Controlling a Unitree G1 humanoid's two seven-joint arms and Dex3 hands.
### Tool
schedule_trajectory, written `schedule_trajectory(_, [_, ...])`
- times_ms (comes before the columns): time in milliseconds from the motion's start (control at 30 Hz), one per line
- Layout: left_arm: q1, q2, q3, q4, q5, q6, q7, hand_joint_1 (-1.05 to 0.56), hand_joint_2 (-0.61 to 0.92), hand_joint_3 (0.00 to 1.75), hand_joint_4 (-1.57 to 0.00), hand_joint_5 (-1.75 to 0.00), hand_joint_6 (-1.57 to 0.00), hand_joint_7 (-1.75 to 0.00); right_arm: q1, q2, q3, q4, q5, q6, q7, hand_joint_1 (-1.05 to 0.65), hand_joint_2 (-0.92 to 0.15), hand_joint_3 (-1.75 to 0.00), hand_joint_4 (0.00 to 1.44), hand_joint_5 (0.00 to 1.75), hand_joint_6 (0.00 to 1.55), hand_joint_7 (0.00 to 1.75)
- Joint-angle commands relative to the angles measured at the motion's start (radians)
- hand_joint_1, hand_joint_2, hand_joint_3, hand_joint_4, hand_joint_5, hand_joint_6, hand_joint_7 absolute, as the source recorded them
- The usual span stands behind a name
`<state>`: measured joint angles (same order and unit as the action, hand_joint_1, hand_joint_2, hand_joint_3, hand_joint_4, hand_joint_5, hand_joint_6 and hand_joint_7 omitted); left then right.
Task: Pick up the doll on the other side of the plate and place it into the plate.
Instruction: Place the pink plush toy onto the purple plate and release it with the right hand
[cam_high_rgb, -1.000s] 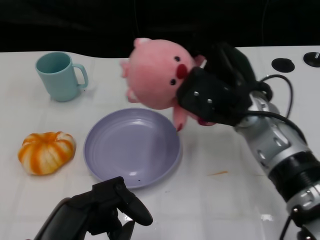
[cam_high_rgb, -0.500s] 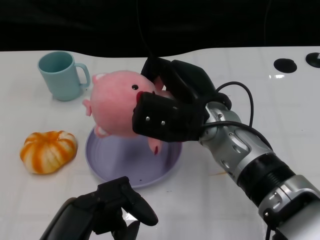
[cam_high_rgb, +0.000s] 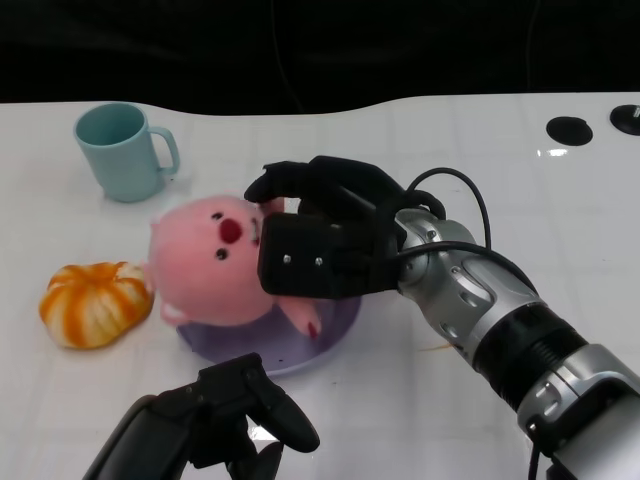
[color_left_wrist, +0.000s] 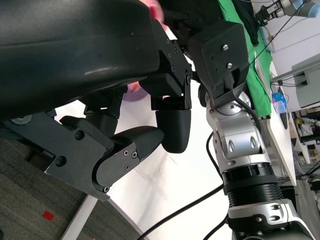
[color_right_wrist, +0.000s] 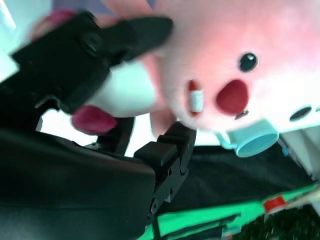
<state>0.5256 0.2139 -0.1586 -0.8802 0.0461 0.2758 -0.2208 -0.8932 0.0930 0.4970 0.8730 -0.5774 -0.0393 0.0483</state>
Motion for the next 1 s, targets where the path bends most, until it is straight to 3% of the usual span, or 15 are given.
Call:
schedule_trajectory(33, [0.005, 0.002, 0.002, -0.003, 0.005, -0.007, 0.011, -0.27, 0.60, 1.01, -0.66, -1.73, -0.70, -1.41, -0.029, -0.024, 0.028, -0.029, -0.033, 0.004, 0.012, -0.63, -0.92, -0.18, 0.01, 0.41, 0.28, 0.00])
schedule_trajectory(167, [0.005, 0.003, 0.003, -0.001, 0.004, -0.012, 0.011, -0.26, 0.60, 1.00, -0.66, -1.73, -0.70, -1.41, -0.030, -0.036, 0.062, -0.046, -0.072, 0.017, 0.037, -0.70, -0.92, -0.23, 0.00, 0.37, 0.25, 0.00])
schedule_trajectory(533, [0.000, 0.005, 0.008, 0.004, 0.000, -0.021, 0.008, -0.26, 0.59, 1.03, -0.66, -1.73, -0.70, -1.40, -0.002, -0.075, 0.058, -0.130, -0.077, 0.028, 0.071, -0.70, -0.92, -0.25, 0.00, 0.42, 0.25, 0.01])
schedule_trajectory(800, [-0.020, 0.000, -0.004, 0.014, 0.010, -0.001, 0.013, -0.27, 0.58, 1.04, -0.66, -1.72, -0.71, -1.41, 0.102, -0.205, 0.024, -0.367, -0.050, -0.007, 0.153, -0.70, -0.92, -0.28, 0.01, 0.56, 0.27, 0.01])
schedule_trajectory(1000, [-0.042, -0.009, -0.025, 0.023, 0.023, 0.016, 0.021, -0.27, 0.58, 1.04, -0.66, -1.73, -0.70, -1.42, 0.235, -0.311, -0.047, -0.581, 0.034, -0.020, 0.262, -0.68, -0.92, -0.29, 0.02, 0.63, 0.29, 0.02])
